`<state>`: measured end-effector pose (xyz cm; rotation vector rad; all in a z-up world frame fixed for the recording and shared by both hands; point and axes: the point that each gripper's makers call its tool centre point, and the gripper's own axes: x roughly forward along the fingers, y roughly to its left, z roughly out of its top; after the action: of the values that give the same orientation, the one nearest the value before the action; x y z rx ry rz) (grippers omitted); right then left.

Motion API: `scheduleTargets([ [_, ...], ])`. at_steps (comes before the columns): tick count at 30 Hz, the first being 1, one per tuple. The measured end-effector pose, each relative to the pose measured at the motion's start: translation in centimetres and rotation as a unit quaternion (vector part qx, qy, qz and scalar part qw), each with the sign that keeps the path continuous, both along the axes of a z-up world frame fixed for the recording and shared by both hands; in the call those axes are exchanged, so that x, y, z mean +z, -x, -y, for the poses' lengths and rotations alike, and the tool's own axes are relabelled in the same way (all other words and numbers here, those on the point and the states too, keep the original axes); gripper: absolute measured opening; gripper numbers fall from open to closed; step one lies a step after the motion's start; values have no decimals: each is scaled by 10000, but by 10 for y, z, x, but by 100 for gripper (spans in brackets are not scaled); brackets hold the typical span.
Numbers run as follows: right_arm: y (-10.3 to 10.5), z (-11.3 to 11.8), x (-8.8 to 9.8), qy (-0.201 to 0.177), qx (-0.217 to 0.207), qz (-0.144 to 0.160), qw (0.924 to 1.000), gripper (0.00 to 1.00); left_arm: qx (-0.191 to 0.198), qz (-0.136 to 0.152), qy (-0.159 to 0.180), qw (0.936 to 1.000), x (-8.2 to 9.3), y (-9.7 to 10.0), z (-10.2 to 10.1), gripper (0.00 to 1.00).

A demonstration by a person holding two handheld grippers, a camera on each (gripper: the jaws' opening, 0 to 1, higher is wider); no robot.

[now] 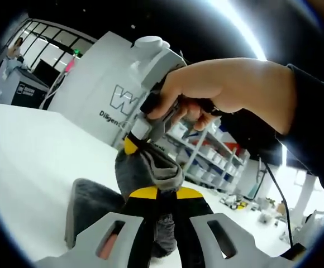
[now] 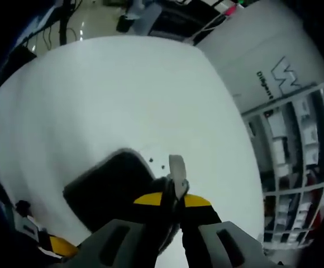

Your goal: Open the folded towel by lifting each exposed corner and separating the folded layers until the towel lies flat within the target outline without major curled edges

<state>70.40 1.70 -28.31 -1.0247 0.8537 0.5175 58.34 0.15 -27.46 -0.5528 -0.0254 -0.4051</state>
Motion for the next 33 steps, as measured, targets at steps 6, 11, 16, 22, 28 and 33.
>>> scheduleTargets([
  [6, -4, 10, 1, -20, -10, 16, 10000, 5, -120, 175, -209, 9996, 6, -1, 16, 7],
  [11, -5, 23, 4, -123, -57, -6, 9999, 5, -175, 261, -322, 9990, 7, -2, 31, 7],
  [16, -8, 39, 3, -150, -138, 1, 9998, 5, -253, 271, -343, 9987, 7, -6, 41, 7],
  [22, -12, 39, 2, -347, -168, -24, 9993, 5, -299, 265, -358, 9986, 5, -6, 45, 7],
  [28, -15, 37, 4, -397, -164, -8, 9991, 5, -320, 273, -384, 9984, 4, -5, 46, 7],
  [33, -11, 45, 7, -417, -197, 25, 9989, 6, -335, 286, -418, 9982, 5, -4, 47, 7],
])
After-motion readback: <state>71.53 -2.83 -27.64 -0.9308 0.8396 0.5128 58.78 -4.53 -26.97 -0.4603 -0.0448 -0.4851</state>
